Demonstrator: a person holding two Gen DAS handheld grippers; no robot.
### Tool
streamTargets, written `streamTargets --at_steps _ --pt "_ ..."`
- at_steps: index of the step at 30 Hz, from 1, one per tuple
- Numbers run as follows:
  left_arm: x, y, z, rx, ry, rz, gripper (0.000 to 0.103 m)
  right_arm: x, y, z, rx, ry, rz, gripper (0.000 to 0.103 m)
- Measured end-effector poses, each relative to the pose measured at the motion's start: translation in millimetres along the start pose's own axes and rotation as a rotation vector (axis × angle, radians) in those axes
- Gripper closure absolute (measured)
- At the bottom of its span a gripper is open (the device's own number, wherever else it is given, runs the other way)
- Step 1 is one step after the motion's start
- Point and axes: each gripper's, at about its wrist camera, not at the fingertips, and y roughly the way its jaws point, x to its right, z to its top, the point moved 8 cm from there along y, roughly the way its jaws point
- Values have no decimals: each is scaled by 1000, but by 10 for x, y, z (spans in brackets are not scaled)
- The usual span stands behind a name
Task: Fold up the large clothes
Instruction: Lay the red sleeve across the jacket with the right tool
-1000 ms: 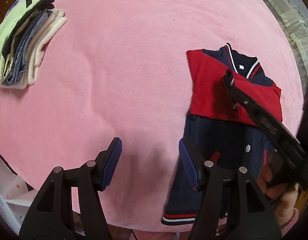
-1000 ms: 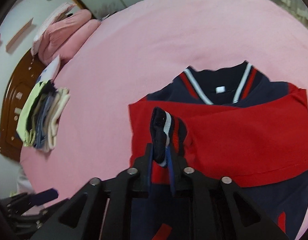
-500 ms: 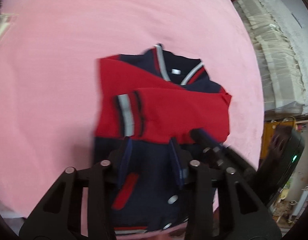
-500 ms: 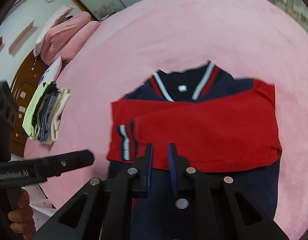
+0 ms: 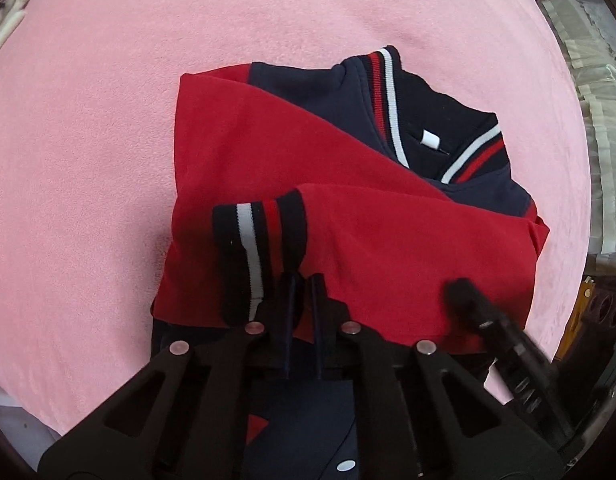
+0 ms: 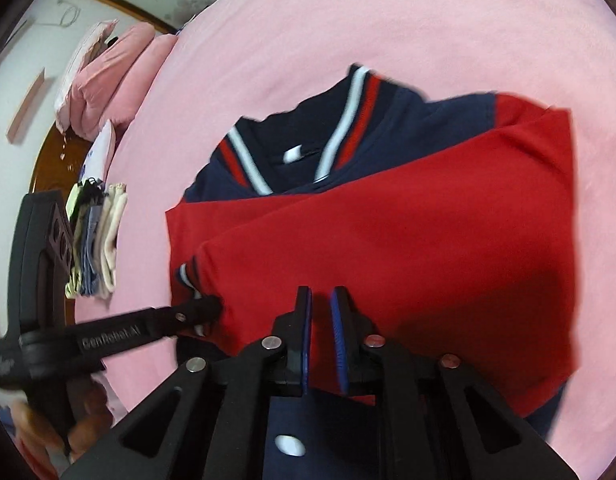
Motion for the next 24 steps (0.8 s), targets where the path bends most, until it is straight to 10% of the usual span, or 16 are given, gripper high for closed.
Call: streamTargets --at_steps 13,18,24 --pt "380 50 -99 43 34 141 96 1180 -535 628 201 7 -264 103" --pt "510 57 -130 49 33 153 96 864 -357 694 152 -36 -34 103" --pt "527 24 -186 48 17 101 96 978 -42 557 82 -100 -141 103"
